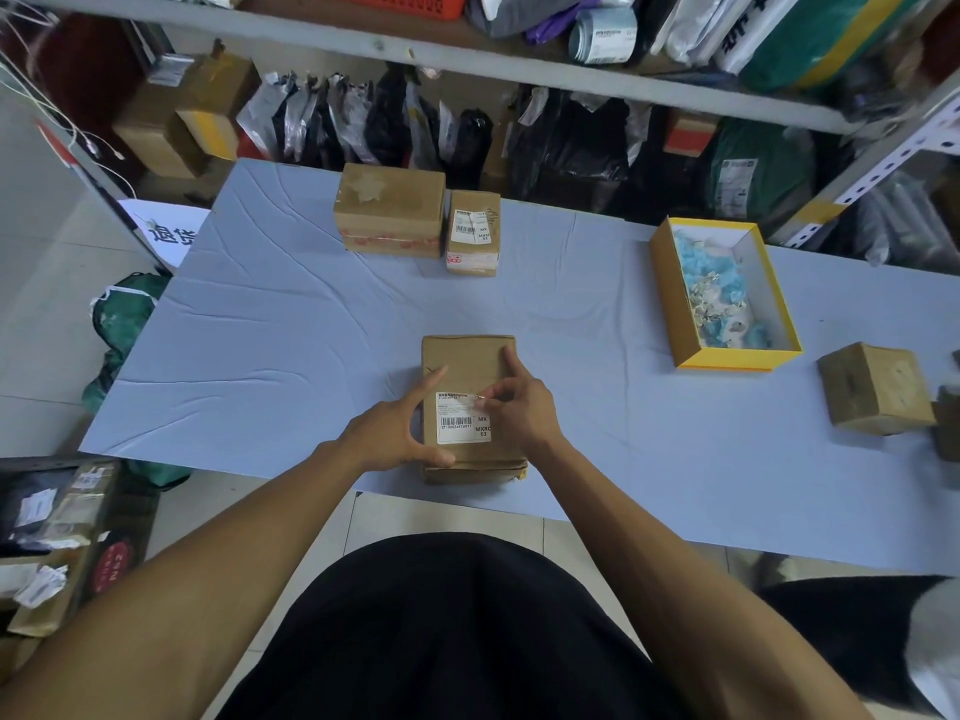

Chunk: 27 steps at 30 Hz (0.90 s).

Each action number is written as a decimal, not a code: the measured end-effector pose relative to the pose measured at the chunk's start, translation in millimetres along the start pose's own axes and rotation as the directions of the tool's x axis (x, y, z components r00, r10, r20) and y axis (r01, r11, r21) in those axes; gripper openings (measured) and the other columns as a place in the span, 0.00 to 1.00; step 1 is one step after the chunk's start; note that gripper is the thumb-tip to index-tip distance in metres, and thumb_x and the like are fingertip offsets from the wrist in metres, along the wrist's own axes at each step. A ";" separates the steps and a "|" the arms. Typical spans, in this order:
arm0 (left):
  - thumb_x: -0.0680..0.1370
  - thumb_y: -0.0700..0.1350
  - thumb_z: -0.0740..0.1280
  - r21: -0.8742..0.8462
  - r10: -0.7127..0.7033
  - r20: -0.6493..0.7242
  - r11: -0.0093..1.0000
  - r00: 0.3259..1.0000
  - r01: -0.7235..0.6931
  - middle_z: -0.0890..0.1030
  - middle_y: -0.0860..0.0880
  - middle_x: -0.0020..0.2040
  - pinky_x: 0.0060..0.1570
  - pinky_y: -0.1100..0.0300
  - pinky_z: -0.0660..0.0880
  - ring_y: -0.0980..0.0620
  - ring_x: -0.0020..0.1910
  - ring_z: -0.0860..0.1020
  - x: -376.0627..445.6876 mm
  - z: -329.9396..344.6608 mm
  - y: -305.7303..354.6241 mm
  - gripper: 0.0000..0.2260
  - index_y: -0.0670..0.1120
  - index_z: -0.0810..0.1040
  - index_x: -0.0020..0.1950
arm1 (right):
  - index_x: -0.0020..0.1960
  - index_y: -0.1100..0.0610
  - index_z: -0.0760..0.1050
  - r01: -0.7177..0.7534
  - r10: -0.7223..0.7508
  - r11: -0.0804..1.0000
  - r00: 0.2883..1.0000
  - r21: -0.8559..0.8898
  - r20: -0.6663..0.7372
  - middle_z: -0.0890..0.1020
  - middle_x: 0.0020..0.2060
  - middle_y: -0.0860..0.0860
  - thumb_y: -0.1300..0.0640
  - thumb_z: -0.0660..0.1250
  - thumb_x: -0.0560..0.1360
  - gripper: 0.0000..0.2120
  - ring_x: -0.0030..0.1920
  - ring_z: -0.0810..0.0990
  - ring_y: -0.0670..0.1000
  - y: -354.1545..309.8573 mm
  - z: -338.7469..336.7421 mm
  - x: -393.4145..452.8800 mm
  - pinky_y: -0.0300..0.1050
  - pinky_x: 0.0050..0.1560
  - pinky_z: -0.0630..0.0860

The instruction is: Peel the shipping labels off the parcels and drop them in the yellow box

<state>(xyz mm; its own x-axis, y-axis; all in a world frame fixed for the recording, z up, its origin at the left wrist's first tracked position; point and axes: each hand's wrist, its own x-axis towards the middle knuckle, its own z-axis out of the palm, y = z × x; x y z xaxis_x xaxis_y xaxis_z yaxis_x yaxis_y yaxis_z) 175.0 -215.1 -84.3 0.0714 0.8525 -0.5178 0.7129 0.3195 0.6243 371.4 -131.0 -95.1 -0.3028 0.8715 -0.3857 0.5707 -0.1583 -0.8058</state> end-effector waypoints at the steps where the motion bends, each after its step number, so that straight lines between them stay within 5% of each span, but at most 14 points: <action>1: 0.63 0.65 0.77 0.000 -0.003 0.002 1.000 1.000 0.003 0.69 0.54 0.74 0.58 0.49 0.77 0.43 0.66 0.74 -0.3 -0.1 0.2 0.52 0.77 0.39 0.71 | 0.48 0.62 0.82 -0.002 0.002 1.000 1.000 0.001 0.002 0.62 0.65 0.32 0.60 0.74 0.72 0.07 0.40 0.76 0.34 -1.6 -0.7 -1.0 0.24 0.35 0.68; 6: 0.63 0.64 0.77 -0.020 -0.015 0.014 1.000 1.000 0.015 0.70 0.53 0.74 0.58 0.50 0.76 0.43 0.65 0.75 -1.0 -1.3 2.4 0.52 0.78 0.38 0.70 | 0.63 0.65 0.75 -0.016 0.016 1.000 1.000 0.014 0.001 0.76 0.54 0.43 0.60 0.73 0.73 0.21 0.41 0.80 0.43 -1.5 -1.4 -0.7 0.24 0.37 0.70; 13: 0.61 0.66 0.77 -0.037 -0.021 0.022 0.999 1.000 0.022 0.70 0.54 0.74 0.61 0.48 0.75 0.44 0.67 0.73 -2.9 -1.5 2.7 0.53 0.78 0.40 0.70 | 0.65 0.65 0.74 -0.034 0.034 0.999 0.999 -0.001 0.022 0.76 0.57 0.46 0.60 0.73 0.72 0.23 0.38 0.79 0.33 -3.1 -2.4 -2.0 0.25 0.37 0.69; 20: 0.63 0.64 0.77 -0.049 -0.019 0.028 0.999 0.999 0.020 0.69 0.53 0.74 0.62 0.50 0.75 0.44 0.67 0.73 -2.9 -1.1 4.2 0.53 0.76 0.40 0.71 | 0.66 0.69 0.71 -0.035 0.036 0.999 0.999 -0.016 0.036 0.72 0.56 0.44 0.62 0.73 0.72 0.26 0.44 0.80 0.45 -5.7 -6.5 -3.2 0.26 0.39 0.70; 24: 0.62 0.65 0.77 -0.058 -0.019 0.030 0.998 0.999 0.021 0.69 0.53 0.74 0.62 0.49 0.75 0.44 0.68 0.73 -3.0 -1.2 4.3 0.53 0.77 0.40 0.71 | 0.72 0.57 0.67 -0.028 0.026 0.999 0.998 0.036 0.055 0.82 0.51 0.47 0.62 0.73 0.72 0.31 0.43 0.81 0.45 -9.5 -7.7 -6.0 0.27 0.39 0.71; 27: 0.62 0.65 0.77 -0.059 -0.018 0.031 0.998 0.999 0.020 0.69 0.53 0.74 0.63 0.49 0.74 0.44 0.68 0.72 -3.2 -1.6 4.2 0.52 0.78 0.40 0.70 | 0.67 0.56 0.73 -0.029 0.026 0.999 0.998 0.046 0.052 0.82 0.57 0.50 0.62 0.73 0.72 0.25 0.42 0.80 0.42 -8.7 -7.9 -5.6 0.24 0.38 0.70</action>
<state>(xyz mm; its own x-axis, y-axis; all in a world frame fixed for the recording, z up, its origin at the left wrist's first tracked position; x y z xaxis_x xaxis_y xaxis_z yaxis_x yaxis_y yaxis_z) 176.7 -215.8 -79.1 0.0800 0.8334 -0.5468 0.6718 0.3602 0.6472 374.2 -130.9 -82.3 -0.3273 0.8416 -0.4297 0.5434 -0.2044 -0.8142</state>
